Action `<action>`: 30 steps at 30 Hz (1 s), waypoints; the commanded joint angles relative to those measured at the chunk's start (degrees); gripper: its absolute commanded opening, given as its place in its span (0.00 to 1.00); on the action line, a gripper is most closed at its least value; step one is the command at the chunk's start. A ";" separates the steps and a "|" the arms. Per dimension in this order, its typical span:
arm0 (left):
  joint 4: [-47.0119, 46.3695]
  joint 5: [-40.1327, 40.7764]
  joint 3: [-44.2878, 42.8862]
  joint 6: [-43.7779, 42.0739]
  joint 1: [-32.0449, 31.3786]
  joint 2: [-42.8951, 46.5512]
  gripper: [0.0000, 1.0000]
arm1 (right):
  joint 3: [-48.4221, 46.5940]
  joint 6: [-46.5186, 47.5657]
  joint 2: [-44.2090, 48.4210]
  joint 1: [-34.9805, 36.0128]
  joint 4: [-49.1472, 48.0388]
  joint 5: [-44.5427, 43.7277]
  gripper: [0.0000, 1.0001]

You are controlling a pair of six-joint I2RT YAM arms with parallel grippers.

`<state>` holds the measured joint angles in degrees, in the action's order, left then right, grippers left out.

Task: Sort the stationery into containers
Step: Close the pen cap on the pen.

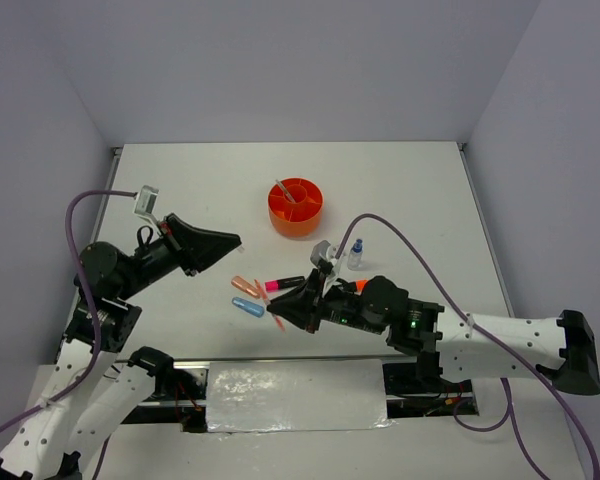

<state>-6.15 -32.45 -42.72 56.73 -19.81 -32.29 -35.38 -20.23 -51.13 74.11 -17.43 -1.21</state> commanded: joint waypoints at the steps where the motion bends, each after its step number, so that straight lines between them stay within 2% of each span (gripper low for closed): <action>1: 5.18 -3.50 -5.88 -3.46 -0.23 -1.98 0.00 | -4.08 4.84 -0.63 0.34 0.11 -3.53 0.00; 13: 5.54 -5.87 -5.01 -6.63 -0.31 -2.60 0.00 | -10.85 5.02 -4.32 0.16 6.97 -6.61 0.00; 30: 5.98 -7.37 -4.48 -8.74 -0.31 -2.95 0.00 | -12.96 5.46 -6.17 -0.98 7.50 -5.12 0.00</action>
<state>1.50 -38.57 -46.76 49.45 -19.81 -35.11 -44.73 -15.49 -57.56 73.38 -9.30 -6.46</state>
